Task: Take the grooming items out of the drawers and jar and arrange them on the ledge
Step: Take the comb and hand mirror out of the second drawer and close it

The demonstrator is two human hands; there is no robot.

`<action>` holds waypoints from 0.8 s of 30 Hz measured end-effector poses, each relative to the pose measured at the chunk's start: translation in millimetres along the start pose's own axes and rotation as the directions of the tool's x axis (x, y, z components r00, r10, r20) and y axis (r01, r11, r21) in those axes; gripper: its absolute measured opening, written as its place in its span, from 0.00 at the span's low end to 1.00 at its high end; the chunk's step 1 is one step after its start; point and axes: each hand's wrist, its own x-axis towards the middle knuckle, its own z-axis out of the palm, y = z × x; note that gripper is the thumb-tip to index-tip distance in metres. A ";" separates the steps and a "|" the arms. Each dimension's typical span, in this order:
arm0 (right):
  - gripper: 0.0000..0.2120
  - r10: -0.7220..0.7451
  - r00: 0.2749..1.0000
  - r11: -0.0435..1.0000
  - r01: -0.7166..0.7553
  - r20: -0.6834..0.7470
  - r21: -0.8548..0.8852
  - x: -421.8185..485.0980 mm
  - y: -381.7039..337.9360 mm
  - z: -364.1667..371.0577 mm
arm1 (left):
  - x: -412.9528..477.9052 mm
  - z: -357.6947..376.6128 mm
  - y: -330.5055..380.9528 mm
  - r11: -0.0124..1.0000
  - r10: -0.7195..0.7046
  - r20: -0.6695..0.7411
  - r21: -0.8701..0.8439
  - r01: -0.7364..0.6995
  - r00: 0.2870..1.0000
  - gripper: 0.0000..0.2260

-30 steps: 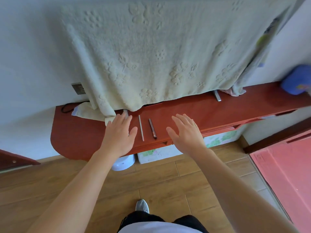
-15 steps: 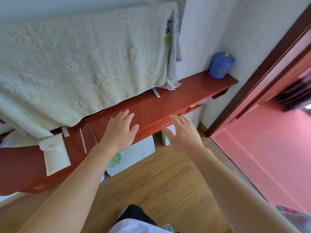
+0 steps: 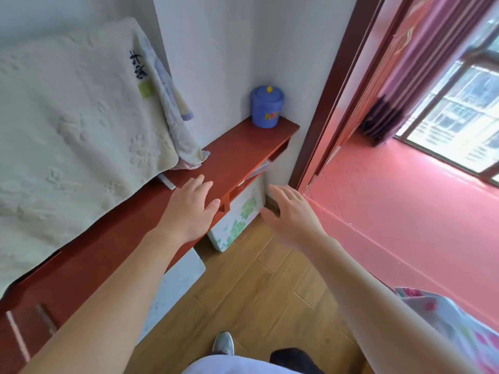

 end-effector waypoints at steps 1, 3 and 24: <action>0.28 0.003 1.000 1.000 -0.003 0.000 0.004 6.5 5.6 -2.8 | 9.2 1.6 4.9 1.000 0.001 0.006 0.002 -0.001 1.000 0.24; 0.28 -0.018 1.000 1.000 0.018 -0.002 0.005 18.8 12.3 -7.0 | 22.4 3.2 11.2 1.000 -0.001 0.000 0.002 0.001 1.000 0.24; 0.29 -0.545 0.778 0.833 0.546 0.311 0.091 140.8 -56.7 54.5 | -45.9 2.1 -47.3 0.782 -0.623 -0.225 -0.155 0.603 0.750 0.26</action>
